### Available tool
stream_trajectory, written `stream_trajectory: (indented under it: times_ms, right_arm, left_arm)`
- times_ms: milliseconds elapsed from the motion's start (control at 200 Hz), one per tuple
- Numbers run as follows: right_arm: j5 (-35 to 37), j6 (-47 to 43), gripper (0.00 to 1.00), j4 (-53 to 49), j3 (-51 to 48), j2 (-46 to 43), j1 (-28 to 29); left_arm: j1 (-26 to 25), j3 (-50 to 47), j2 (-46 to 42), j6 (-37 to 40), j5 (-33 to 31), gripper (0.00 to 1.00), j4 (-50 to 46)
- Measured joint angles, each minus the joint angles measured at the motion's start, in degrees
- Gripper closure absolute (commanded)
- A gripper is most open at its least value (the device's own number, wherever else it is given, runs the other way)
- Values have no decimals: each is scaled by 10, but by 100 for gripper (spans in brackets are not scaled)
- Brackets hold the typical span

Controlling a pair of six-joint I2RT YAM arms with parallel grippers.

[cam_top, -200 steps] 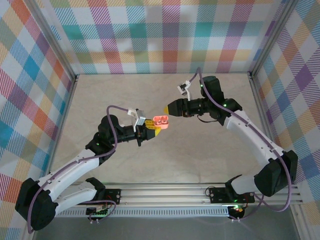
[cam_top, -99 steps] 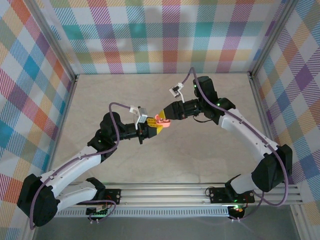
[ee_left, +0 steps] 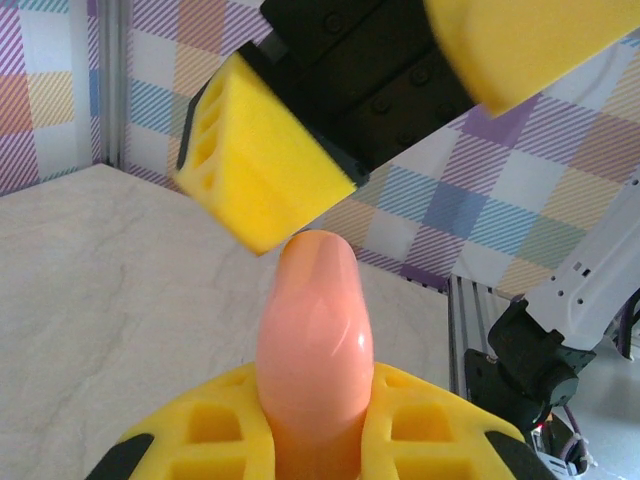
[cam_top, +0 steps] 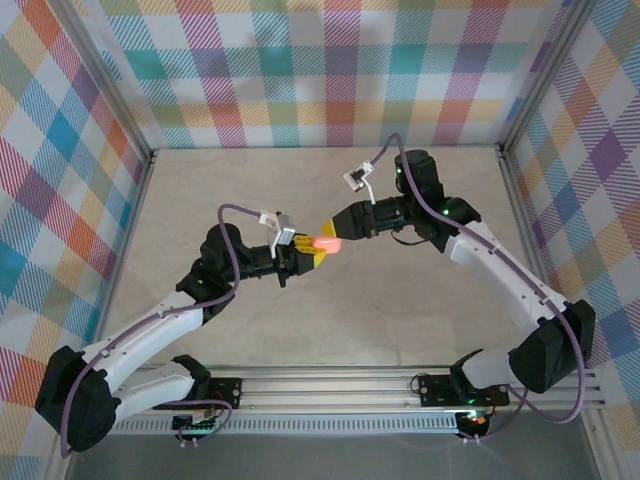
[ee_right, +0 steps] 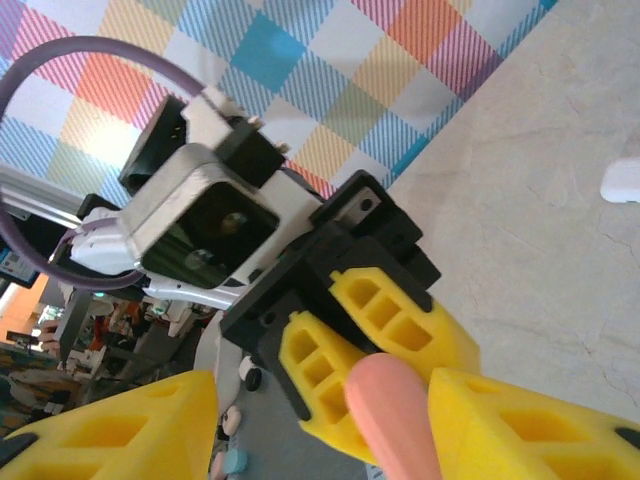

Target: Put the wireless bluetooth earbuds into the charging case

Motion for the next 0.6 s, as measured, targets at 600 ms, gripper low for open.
stream_trajectory:
  times_ms: [600]
  right_arm:
    - [75,1,37,61,-118,-70,-26]
  left_arm:
    - [21,6,19,-71,5,100,0]
